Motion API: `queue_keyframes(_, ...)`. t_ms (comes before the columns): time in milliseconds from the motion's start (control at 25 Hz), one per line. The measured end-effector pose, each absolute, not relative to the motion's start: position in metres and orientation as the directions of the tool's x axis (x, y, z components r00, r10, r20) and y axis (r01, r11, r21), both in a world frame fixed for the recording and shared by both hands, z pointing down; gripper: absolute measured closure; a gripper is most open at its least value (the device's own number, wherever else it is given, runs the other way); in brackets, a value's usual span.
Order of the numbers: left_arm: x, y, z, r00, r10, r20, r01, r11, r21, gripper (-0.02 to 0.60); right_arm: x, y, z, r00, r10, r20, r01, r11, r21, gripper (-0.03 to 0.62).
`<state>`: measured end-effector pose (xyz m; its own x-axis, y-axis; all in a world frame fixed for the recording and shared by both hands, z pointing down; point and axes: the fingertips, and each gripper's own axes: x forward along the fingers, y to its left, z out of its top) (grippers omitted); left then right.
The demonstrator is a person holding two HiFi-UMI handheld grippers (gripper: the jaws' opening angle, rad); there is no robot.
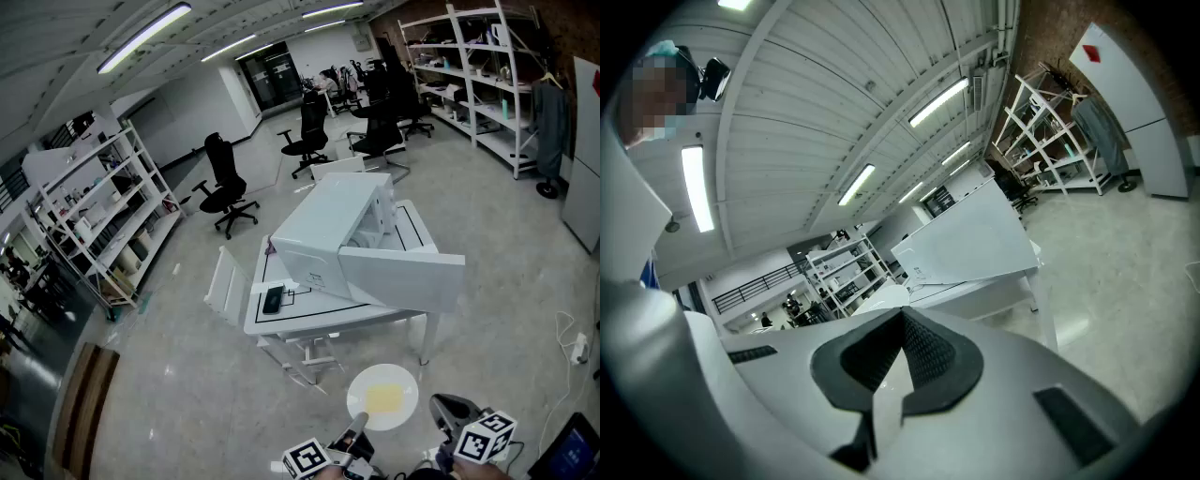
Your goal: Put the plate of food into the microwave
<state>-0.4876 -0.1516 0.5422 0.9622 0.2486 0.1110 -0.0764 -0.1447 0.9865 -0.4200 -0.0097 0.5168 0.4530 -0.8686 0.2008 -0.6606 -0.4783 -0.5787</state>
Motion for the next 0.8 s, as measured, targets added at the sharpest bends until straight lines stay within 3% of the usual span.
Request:
queue_keyframes(120,-0.486,-0.157,0.549,0.957,0.258,0.13,-0.077,-0.206,0.975,0.566,-0.418,-0.011,0.518,0.457,-0.867,0.2,-0.659,-0.481,-0.579,0.592)
queue_keyframes(360,-0.483,-0.149,0.544,0.96,0.262,0.103,-0.07,-0.133,0.989,0.566,-0.418,-0.008,0.519,0.47,-0.859,0.201,-0.651,-0.491,-0.578,0.592)
queue_keyframes(800,-0.478,-0.143,0.548,0.95,0.292,0.112,-0.067,-0.162,0.985,0.566,-0.416,0.003,0.518,0.508,-0.839,0.197,-0.634,-0.518,-0.574,0.592)
